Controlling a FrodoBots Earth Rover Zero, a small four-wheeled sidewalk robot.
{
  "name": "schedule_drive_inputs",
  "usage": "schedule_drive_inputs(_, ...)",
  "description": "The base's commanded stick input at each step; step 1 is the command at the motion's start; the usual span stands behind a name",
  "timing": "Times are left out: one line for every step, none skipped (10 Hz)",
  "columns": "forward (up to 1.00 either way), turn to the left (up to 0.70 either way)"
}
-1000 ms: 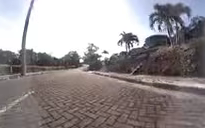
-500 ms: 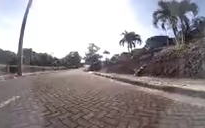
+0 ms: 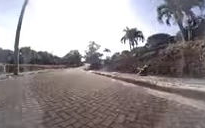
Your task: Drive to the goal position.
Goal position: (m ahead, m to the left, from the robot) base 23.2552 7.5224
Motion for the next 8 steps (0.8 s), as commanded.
schedule_drive_inputs(1.0,0.0)
schedule_drive_inputs(1.0,0.0)
schedule_drive_inputs(1.0,0.0)
schedule_drive_inputs(1.0,0.0)
schedule_drive_inputs(1.0,0.27)
schedule_drive_inputs(1.0,0.0)
schedule_drive_inputs(1.0,0.0)
schedule_drive_inputs(1.0,0.0)
